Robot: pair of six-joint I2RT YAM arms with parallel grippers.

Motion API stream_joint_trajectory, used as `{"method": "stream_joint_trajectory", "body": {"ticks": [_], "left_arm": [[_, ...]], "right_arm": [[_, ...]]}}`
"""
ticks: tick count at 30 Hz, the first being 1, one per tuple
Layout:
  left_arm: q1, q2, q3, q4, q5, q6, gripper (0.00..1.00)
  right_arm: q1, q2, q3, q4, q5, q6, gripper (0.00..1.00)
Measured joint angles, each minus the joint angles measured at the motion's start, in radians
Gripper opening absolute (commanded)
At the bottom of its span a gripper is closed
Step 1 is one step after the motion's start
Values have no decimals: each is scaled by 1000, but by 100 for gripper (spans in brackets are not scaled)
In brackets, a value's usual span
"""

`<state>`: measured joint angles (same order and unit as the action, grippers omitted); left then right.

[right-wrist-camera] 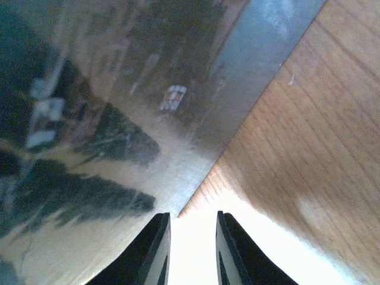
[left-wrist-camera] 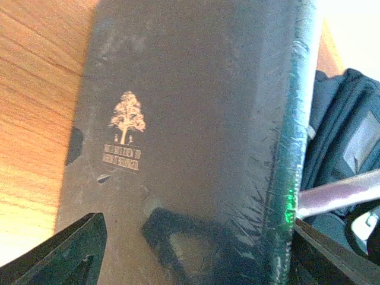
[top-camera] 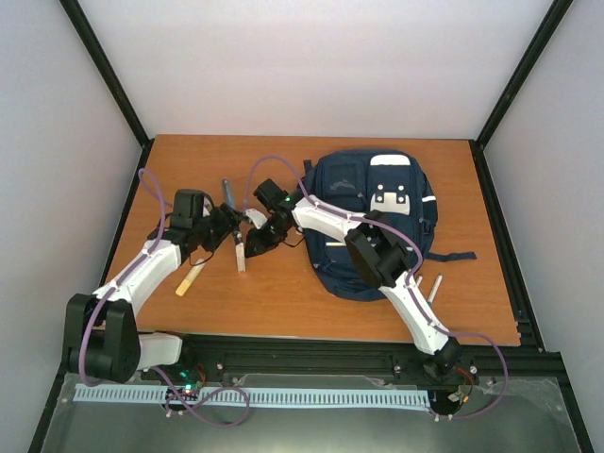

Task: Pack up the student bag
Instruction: Pick up the book from the center of the board.

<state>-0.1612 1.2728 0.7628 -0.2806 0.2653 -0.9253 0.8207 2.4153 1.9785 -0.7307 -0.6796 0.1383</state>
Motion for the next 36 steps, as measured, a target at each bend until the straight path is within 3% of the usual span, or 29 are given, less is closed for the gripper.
{"method": "stream_joint_trajectory", "body": {"ticks": [13,20,24,32,36], "left_arm": [[0,-42,39,-237,-131,29,50],[1,70,179,-380,-121,141,35],[2,80,211,-419,-119,189,14],[2,80,235,-469,-110,210,13],[2,72,280,-521,-80,224,13]], "right_arm": [[8,-1,-1,2,11,-35,24],[2,-14,-17,0,15,-47,25],[-13,-51,-23,-6,17,-54,25],[-87,-203,-25,-46,41,-97,29],[-143,-338,-35,-98,69,-141,41]]}}
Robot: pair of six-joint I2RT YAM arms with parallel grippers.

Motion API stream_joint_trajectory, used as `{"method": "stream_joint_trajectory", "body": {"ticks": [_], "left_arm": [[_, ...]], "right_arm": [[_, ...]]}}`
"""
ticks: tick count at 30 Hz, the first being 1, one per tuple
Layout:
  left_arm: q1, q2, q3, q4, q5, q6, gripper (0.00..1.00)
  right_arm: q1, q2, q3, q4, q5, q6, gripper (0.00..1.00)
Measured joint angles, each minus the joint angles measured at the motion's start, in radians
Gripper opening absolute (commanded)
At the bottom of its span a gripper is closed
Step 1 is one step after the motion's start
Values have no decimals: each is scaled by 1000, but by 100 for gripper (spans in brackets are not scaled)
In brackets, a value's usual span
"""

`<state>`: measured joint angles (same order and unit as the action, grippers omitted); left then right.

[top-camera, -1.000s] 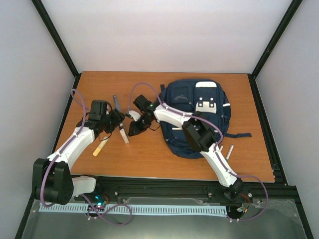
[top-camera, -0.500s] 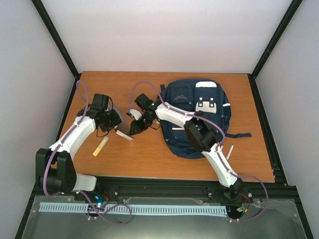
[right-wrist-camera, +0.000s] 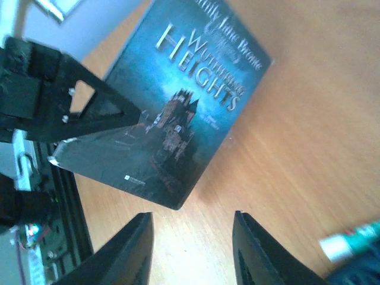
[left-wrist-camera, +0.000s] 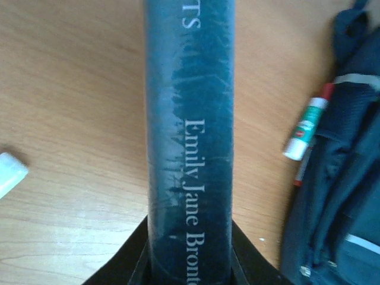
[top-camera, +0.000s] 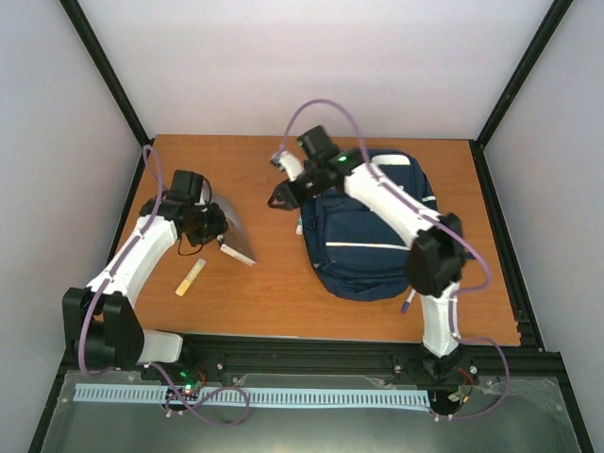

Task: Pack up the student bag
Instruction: Pick up the book from the center of the board, then place the book in the student bag.

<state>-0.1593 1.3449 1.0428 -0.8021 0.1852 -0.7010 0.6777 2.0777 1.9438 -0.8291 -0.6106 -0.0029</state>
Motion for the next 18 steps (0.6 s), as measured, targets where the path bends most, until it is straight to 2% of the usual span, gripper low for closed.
{"method": "stream_joint_trajectory", "body": {"ticks": [5,7,8,9,12,18], "left_arm": [[0,-58,85,0,74,26,9],[0,-79,114,39,123,31,4],[-2,-89,121,74,150,29,2],[-6,-98,123,116,171,26,1],[-52,-112,120,230,184,3,1],[-268,-78,94,495,230,-28,1]], "right_arm": [[-137,-241,-61,-15,4,-44,72],[-212,-325,-100,-2,8,-54,84],[-257,-375,-139,12,12,-58,96],[-301,-423,-189,35,12,-55,100],[-446,-563,-364,101,-2,-34,100],[-651,-730,-612,138,-69,-54,100]]}}
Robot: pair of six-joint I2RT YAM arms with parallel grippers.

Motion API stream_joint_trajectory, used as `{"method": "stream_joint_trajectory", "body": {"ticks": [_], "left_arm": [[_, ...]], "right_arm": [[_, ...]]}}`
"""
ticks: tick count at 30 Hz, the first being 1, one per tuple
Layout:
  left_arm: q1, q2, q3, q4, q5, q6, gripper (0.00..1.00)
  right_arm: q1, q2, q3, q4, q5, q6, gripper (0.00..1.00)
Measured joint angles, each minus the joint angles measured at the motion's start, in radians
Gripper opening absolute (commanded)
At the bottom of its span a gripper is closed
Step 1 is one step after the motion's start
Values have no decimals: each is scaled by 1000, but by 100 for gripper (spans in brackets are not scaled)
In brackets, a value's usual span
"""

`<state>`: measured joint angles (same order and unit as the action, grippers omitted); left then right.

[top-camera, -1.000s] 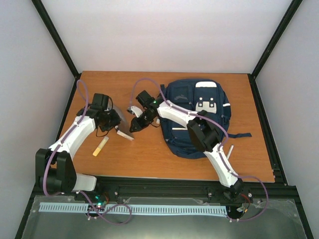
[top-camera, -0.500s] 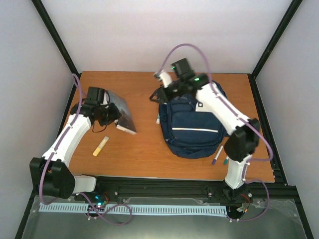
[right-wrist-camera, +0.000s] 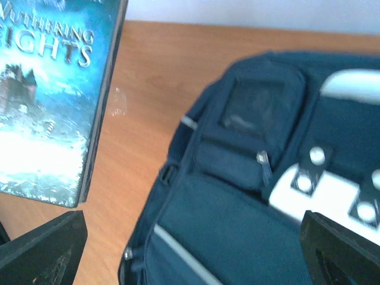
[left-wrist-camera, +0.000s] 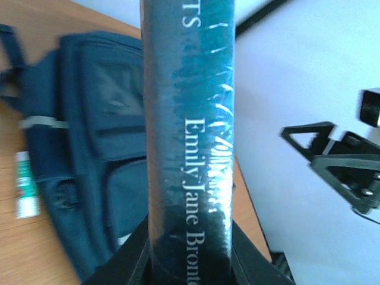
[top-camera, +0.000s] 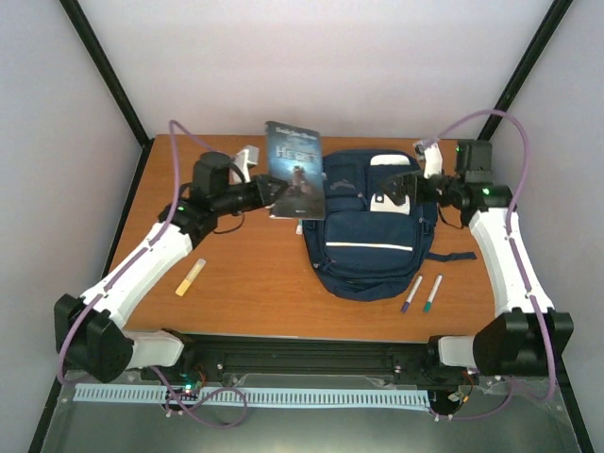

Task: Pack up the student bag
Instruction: Place the book in the student bag.

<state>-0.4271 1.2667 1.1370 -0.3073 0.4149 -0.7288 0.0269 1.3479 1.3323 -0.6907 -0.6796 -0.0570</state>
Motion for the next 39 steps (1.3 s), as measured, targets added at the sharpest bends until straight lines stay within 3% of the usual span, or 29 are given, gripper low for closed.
{"method": "stream_joint_trajectory", "body": {"ticks": [6,12,18,31,39], "left_arm": [[-124,90,-16,193,76,-3,1],[-170,185,-36,385,159,-48,1],[-181,274,-37,568,235,-128,1],[-235,443,29,795,384,-259,1],[-270,497,49,905,414,-322,1]], "right_arm": [[-171,-136,-209,-33,-178,-61,100],[-317,-119,-269,-159,-470,-239,100],[-335,-80,-269,-219,-637,-341,100],[-335,86,-225,-312,-756,-439,93],[-335,160,-156,-495,-832,-611,80]]}}
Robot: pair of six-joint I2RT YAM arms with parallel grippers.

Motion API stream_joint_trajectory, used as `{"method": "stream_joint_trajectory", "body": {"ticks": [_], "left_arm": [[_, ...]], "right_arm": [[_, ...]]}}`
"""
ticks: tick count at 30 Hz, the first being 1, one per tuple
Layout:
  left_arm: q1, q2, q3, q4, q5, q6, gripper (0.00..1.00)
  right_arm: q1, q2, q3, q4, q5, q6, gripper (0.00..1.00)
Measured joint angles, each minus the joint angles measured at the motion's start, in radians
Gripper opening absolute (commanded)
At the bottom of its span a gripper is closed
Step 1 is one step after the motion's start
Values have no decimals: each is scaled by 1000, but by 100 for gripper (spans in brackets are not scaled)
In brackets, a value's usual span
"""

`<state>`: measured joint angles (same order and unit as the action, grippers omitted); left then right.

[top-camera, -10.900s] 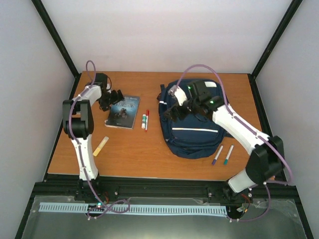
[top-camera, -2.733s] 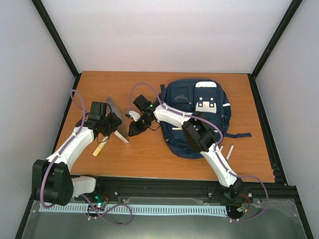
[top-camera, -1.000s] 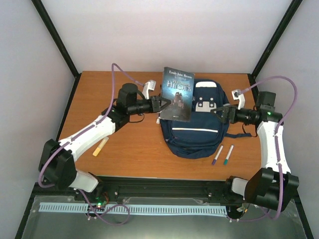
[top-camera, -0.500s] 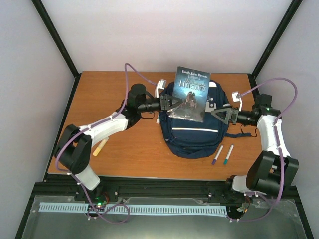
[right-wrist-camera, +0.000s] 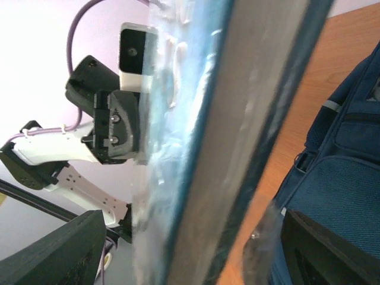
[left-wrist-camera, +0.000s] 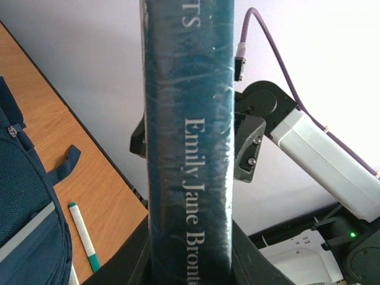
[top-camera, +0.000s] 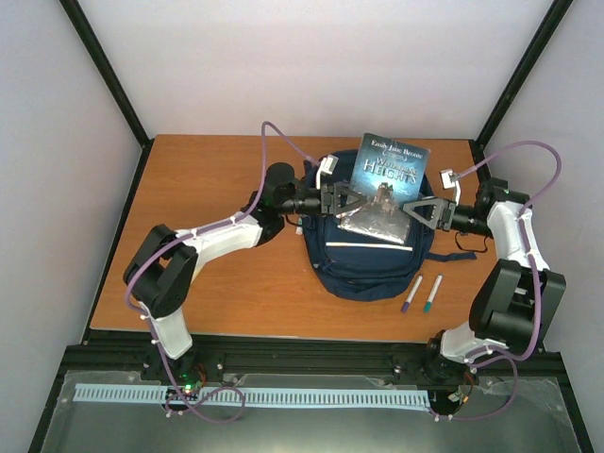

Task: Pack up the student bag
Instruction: Place the book in the student bag.

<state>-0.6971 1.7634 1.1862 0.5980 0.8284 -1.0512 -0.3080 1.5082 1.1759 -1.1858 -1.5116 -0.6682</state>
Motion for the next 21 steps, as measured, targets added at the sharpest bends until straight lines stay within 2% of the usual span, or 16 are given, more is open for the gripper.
{"method": "stream_joint_trajectory", "body": {"ticks": [6,13,17,21], "left_arm": [[0,29,1,25,-15,-19,1],[-1,35,2,53,-15,-22,1],[-5,45,12,74,-8,-28,3],[-8,69,19,103,-5,-34,4]], "right_arm": [[0,-6,-1,-43,-18,-21,69],[-9,-74,-22,20,-5,56,59],[-13,-87,-23,49,3,87,45],[-21,-87,-27,77,23,115,45]]}}
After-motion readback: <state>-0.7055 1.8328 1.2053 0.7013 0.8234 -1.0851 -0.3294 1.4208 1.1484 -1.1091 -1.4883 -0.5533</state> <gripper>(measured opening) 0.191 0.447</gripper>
